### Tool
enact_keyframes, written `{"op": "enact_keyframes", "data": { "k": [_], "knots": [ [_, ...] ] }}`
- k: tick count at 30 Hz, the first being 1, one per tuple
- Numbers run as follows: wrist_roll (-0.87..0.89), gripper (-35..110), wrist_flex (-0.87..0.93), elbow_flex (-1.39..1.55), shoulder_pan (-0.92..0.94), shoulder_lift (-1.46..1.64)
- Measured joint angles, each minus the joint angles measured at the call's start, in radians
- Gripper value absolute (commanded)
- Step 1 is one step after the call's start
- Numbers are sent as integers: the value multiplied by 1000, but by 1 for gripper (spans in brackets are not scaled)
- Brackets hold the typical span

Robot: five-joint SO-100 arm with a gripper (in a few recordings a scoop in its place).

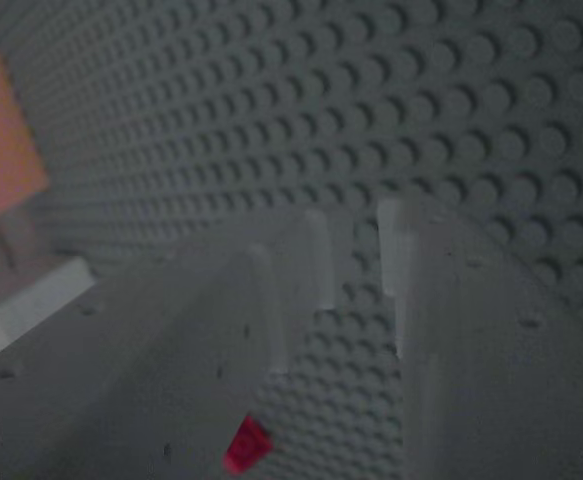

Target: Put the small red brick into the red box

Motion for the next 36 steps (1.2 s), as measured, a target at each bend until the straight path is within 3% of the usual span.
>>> {"op": "enact_keyframes", "data": {
  "k": [25,36],
  "knots": [
    [-15,0,-3,0,-34,-3],
    [-11,0,-115,-270,-34,-403]
  ]
}}
